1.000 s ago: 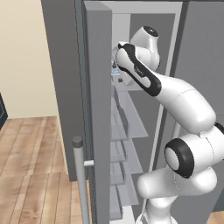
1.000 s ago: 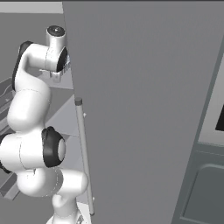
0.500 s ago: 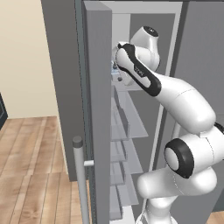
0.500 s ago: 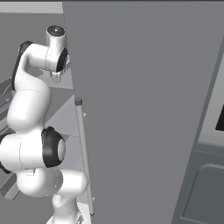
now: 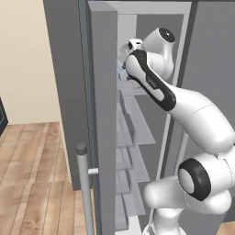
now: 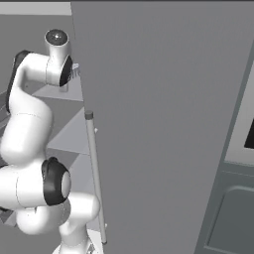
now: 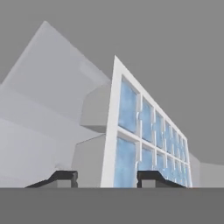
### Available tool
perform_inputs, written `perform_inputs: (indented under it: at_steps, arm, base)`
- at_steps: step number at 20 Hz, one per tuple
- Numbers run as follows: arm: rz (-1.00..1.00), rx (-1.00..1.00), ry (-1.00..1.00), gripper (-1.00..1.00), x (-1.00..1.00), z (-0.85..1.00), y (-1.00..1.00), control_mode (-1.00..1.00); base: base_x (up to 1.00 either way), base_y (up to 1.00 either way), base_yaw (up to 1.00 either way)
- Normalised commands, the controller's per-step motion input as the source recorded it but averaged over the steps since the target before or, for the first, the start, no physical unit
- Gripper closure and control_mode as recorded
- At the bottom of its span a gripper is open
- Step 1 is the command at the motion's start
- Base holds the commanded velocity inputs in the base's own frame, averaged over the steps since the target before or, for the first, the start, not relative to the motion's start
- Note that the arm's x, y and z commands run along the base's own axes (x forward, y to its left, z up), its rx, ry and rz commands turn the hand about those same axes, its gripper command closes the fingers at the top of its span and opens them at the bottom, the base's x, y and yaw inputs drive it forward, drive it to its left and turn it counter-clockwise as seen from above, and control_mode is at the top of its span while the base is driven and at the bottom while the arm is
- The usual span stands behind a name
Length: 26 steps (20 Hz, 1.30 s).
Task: Open the freezer door, pick up the ice cube tray from the freezer, and place it on the dining counter.
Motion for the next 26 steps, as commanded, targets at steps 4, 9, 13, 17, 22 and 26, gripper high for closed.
perform_inputs:
  at_steps: [4, 9, 13, 17, 22, 26]
  arm:
    - [0.00, 0.00, -0.30, 1.00, -0.36, 0.14, -0.02, -1.00]
    - [-0.02, 0.00, -0.28, 1.00, -0.16, 0.24, -0.12, -1.00]
    - [-0.03, 0.00, -0.11, 1.00, -0.21, 0.32, -0.30, -1.00]
    - [-0.01, 0.00, 0.00, 1.00, -0.54, 0.45, -0.22, -1.00]
    - [-0.03, 0.01, 0.02, 1.00, -0.90, 0.46, -0.12, -1.00]
    - [-0.03, 0.00, 0.00, 1.00, -1.00, 0.07, -0.10, -1.00]
  base:
    - [0.00, 0.00, 0.00]
    - [0.00, 0.00, 0.00]
    - [0.00, 0.00, 0.00]
    - [0.00, 0.00, 0.00]
    - [0.00, 0.00, 0.00]
    - [0.00, 0.00, 0.00]
